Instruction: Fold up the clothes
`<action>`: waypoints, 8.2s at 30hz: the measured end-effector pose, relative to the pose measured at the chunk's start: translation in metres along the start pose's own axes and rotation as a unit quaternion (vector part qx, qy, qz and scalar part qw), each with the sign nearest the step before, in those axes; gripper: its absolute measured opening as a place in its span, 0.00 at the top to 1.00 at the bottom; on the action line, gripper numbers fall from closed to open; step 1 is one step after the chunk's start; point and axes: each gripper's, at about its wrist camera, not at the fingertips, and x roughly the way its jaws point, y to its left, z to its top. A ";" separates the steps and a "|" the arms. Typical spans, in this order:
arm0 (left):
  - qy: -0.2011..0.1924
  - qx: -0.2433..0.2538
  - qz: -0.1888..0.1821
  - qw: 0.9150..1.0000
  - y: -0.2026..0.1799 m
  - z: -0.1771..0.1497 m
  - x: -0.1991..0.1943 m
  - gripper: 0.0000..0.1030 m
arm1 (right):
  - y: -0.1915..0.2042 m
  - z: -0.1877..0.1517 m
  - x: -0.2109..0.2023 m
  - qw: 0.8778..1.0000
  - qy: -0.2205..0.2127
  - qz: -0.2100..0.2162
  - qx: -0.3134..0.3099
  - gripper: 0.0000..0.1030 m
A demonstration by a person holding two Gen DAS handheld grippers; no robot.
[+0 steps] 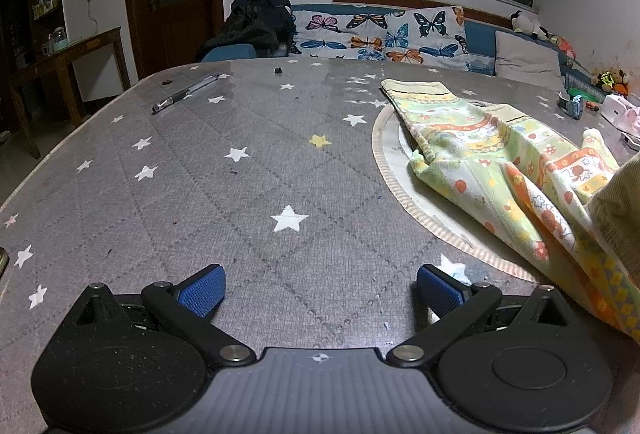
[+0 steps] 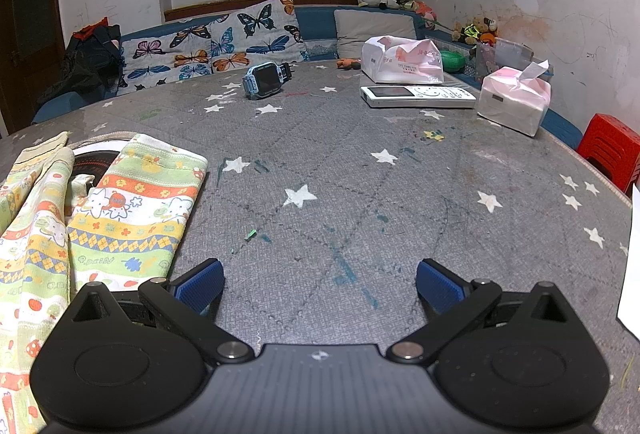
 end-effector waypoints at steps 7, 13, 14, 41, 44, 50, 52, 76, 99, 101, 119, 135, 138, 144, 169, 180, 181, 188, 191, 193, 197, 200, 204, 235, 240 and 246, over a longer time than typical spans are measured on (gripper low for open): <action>0.007 -0.008 0.003 1.000 0.002 -0.001 0.003 0.00 | 0.000 0.000 -0.001 1.000 0.000 0.000 -0.001 0.00; 0.019 -0.013 0.005 1.000 0.001 0.000 0.000 0.00 | 0.001 -0.001 -0.010 1.000 0.001 0.009 -0.004 0.00; 0.021 -0.013 0.006 1.000 0.001 0.000 -0.001 0.00 | 0.002 -0.002 -0.013 1.000 -0.001 0.010 -0.008 0.00; 0.005 -0.028 -0.028 0.999 -0.019 0.000 -0.041 0.00 | 0.028 -0.033 -0.091 0.993 -0.003 0.057 -0.103 0.00; 0.007 -0.029 -0.027 0.999 -0.022 -0.001 -0.043 0.00 | 0.031 -0.038 -0.100 0.992 -0.006 0.059 -0.107 0.00; 0.007 -0.030 -0.023 0.999 -0.027 -0.002 -0.048 0.00 | 0.036 -0.051 -0.115 0.991 -0.005 0.075 -0.107 0.00; 0.007 -0.031 -0.024 0.999 -0.028 -0.002 -0.050 0.00 | 0.038 -0.055 -0.118 0.991 -0.004 0.079 -0.108 0.00; 0.010 -0.036 -0.018 0.999 -0.034 -0.010 -0.063 0.00 | 0.057 -0.068 -0.133 0.986 -0.003 0.115 -0.123 0.00; -0.033 -0.003 -0.049 0.998 -0.027 0.057 -0.051 0.07 | 0.075 -0.027 -0.113 0.976 0.000 0.169 -0.140 0.10; -0.033 0.006 -0.071 0.997 -0.031 0.071 -0.044 0.13 | 0.077 -0.019 -0.109 0.974 0.001 0.176 -0.143 0.12; 0.070 0.132 -0.201 0.968 -0.108 0.120 0.062 0.43 | 0.122 0.061 -0.026 0.958 0.014 0.223 -0.182 0.44; 0.102 0.145 -0.202 0.963 -0.107 0.110 0.091 0.96 | 0.164 0.062 0.034 0.944 0.067 0.260 -0.192 0.84; 0.083 0.138 -0.191 0.968 -0.100 0.109 0.083 0.98 | 0.163 0.061 0.030 0.945 0.061 0.264 -0.185 0.93; 0.053 0.081 -0.175 0.980 -0.061 0.110 0.057 0.99 | 0.149 0.065 0.007 0.949 0.034 0.268 -0.165 0.95; 0.053 -0.108 -0.120 0.986 0.088 -0.009 -0.055 0.99 | -0.045 0.019 -0.111 0.981 -0.043 0.188 0.006 0.95; 0.065 -0.062 -0.117 0.989 0.081 -0.016 -0.073 0.96 | -0.085 -0.025 -0.127 0.994 -0.001 0.109 0.003 0.84; 0.061 -0.061 -0.116 0.990 0.081 -0.013 -0.076 0.95 | -0.081 -0.022 -0.133 0.994 -0.012 0.104 -0.008 0.81; 0.030 -0.064 -0.115 0.991 0.084 -0.001 -0.089 0.81 | -0.056 -0.002 -0.122 0.993 -0.027 0.109 -0.030 0.64; 0.027 -0.063 -0.118 0.991 0.082 0.001 -0.089 0.79 | -0.047 0.004 -0.101 0.995 -0.017 0.100 -0.026 0.59; 0.028 -0.063 -0.123 0.990 0.078 0.002 -0.088 0.79 | -0.041 0.008 -0.087 0.996 -0.010 0.084 -0.025 0.50; 0.029 -0.063 -0.138 0.988 0.070 0.003 -0.084 0.79 | -0.030 0.016 -0.068 0.998 -0.014 0.041 -0.042 0.42; 0.031 -0.061 -0.152 0.986 0.062 0.003 -0.081 0.79 | -0.028 0.018 -0.054 0.999 -0.001 0.016 -0.051 0.44; 0.028 -0.053 -0.174 0.983 0.051 0.005 -0.081 0.79 | -0.041 0.015 -0.050 0.999 0.023 0.015 -0.037 0.73; 0.108 0.093 -0.350 0.926 -0.119 -0.016 -0.056 0.68 | -0.104 -0.049 -0.106 0.999 0.028 0.020 0.012 0.66; 0.123 0.100 -0.355 0.921 -0.134 -0.019 -0.047 0.68 | -0.101 -0.046 -0.092 1.000 0.029 0.000 -0.007 0.62; 0.139 0.093 -0.360 0.918 -0.157 -0.019 -0.031 0.69 | -0.103 -0.037 -0.078 0.999 0.027 -0.018 -0.012 0.62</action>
